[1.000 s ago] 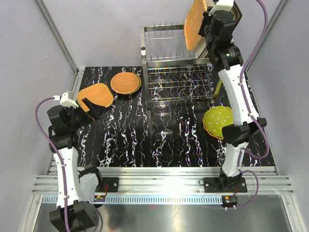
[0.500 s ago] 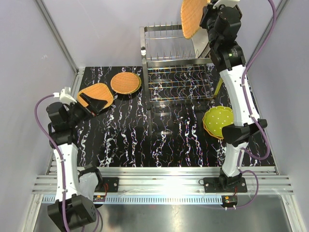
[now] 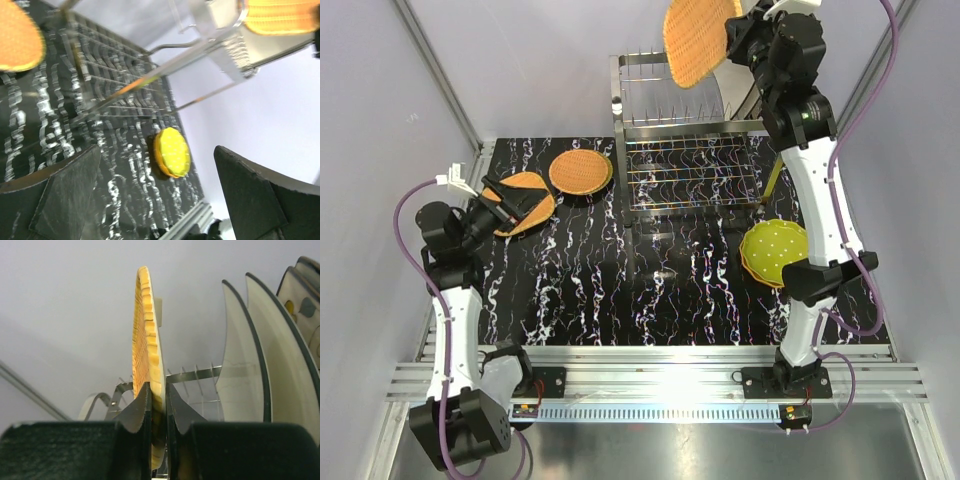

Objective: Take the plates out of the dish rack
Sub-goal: Grab a plate with the right arm, then pass the plate from the right arm to the left

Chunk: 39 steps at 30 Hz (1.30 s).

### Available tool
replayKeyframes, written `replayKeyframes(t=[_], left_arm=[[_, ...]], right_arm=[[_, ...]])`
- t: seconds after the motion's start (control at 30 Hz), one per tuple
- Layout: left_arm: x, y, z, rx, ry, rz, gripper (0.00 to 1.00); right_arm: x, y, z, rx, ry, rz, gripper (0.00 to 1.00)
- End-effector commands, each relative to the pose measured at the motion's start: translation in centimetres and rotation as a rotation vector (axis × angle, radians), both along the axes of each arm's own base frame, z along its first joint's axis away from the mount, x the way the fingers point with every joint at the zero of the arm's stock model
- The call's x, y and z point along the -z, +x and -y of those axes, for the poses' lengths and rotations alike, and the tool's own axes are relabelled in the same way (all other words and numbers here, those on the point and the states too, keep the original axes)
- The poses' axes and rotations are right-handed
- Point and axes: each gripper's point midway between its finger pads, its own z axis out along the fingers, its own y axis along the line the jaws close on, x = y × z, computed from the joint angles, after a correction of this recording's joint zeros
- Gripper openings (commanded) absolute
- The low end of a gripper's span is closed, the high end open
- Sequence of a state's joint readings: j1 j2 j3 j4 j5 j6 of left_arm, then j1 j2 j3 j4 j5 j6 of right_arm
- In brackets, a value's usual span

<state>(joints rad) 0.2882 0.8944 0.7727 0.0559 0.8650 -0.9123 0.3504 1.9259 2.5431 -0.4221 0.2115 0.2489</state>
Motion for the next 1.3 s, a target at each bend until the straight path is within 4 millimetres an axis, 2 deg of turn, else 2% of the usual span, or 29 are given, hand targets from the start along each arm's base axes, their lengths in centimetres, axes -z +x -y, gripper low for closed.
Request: replayKeyframes(t=[0.0, 0.27, 0.33, 0.37, 0.4, 0.43, 0.67, 0.73, 0.77, 0.83, 0.87, 0.9, 1.03, 1.2, 1.27], left_arm=[[-4.9, -0.6, 1.6, 0.093, -0.038, 0.151, 0.99], [-8.8, -0.2, 3.8, 0.123, -0.073, 0.233, 0.99], [-9.3, 0.0, 4.3, 0.127, -0.094, 0.233, 0.99], [-9.8, 0.1, 4.3, 0.111, -0.101, 0.248, 0.99], [-10.1, 0.0, 4.6, 0.114, -0.108, 0.26, 0.99], [-10.5, 0.0, 4.7, 0.108, -0.115, 0.268, 0.99], [-12.3, -0.3, 5.7, 0.13, -0.155, 0.304, 0.99], [-12.3, -0.4, 6.1, 0.145, -0.16, 0.301, 0.99], [-12.5, -0.4, 6.3, 0.148, -0.161, 0.304, 0.99], [-12.6, -0.5, 6.7, 0.162, -0.166, 0.302, 0.99], [-12.7, -0.6, 7.0, 0.172, -0.17, 0.304, 0.99], [-12.8, -0.5, 7.1, 0.173, -0.174, 0.303, 0.99], [-13.0, -0.9, 8.1, 0.205, -0.191, 0.304, 0.99], [-12.5, -1.1, 8.7, 0.216, -0.202, 0.285, 0.97], [-12.1, -1.1, 8.9, 0.214, -0.207, 0.278, 0.93]], right_arm=[[-9.7, -7.2, 0.5, -0.124, 0.17, 0.22, 0.0], [-9.9, -9.9, -1.6, -0.297, 0.249, 0.171, 0.0], [-9.1, -10.2, -2.5, -0.349, 0.276, 0.131, 0.0], [-9.3, -11.2, -3.3, -0.406, 0.273, 0.128, 0.0], [-8.5, -11.0, -3.8, -0.43, 0.273, 0.1, 0.0], [-8.2, -11.6, -4.7, -0.49, 0.282, 0.083, 0.0], [-6.0, -13.9, -7.2, -0.672, 0.31, 0.001, 0.0], [-5.2, -14.1, -7.8, -0.71, 0.319, -0.019, 0.0], [-5.2, -14.9, -8.3, -0.742, 0.313, -0.02, 0.0], [-4.4, -15.3, -9.1, -0.782, 0.306, -0.039, 0.0], [-4.6, -16.2, -9.5, -0.812, 0.301, -0.026, 0.0], [-3.6, -16.1, -10.0, -0.825, 0.299, -0.052, 0.0], [-2.4, -17.4, -11.1, -0.888, 0.288, -0.073, 0.0], [-1.0, -18.2, -12.3, -0.956, 0.284, -0.096, 0.0], [-0.3, -18.5, -12.9, -0.982, 0.281, -0.111, 0.0]])
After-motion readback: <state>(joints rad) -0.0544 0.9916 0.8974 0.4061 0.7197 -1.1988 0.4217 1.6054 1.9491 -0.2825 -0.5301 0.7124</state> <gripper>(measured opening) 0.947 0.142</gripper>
